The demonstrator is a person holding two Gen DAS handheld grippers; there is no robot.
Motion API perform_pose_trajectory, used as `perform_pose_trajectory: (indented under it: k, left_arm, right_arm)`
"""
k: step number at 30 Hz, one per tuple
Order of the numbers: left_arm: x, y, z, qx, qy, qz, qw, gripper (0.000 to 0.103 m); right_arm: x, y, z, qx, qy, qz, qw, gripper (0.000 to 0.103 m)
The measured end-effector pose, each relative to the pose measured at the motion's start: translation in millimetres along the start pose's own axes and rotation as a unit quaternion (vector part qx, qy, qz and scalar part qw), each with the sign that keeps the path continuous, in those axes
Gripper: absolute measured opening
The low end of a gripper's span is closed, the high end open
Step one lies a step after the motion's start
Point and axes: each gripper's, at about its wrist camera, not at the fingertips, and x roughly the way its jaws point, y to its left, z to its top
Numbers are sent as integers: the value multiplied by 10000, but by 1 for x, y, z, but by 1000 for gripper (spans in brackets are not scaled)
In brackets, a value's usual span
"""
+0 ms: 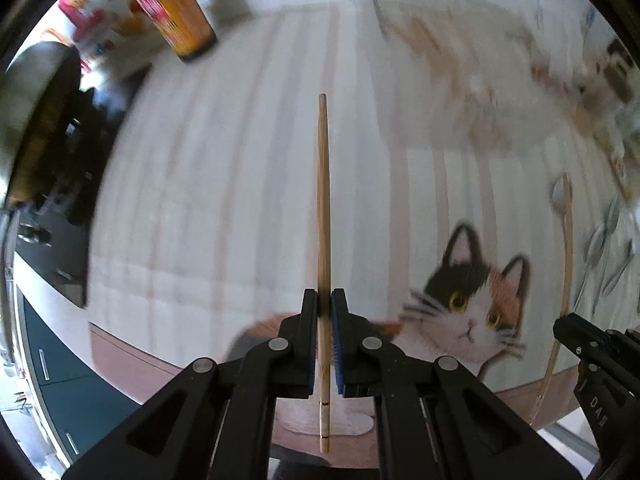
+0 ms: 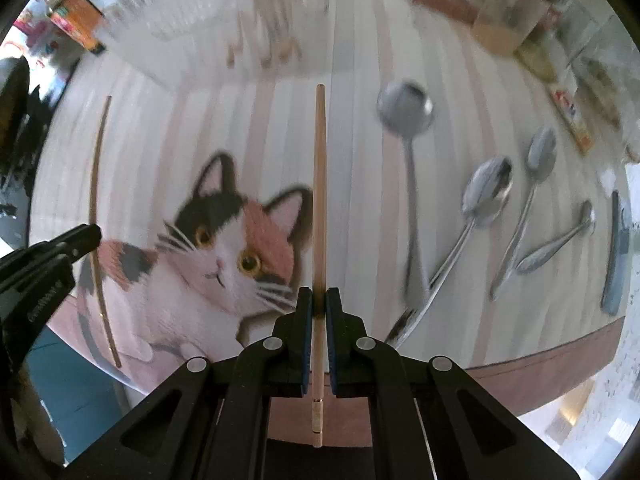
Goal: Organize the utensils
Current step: 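Carry both chopsticks into the clear plastic rack and open both tools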
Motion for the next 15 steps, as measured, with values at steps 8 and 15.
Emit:
perform_pose_trajectory:
  k: [8,15]
  left_arm:
    - [-70,20,27,-243,-772,66,9967,4]
    - [-119,26,55,-283,-1351,-68,9904,4]
  right_arm:
    - [-59,-16,20,-1,-536,278,9982,7]
    - [-109,-20,52,-96,-1028,541,9932,7]
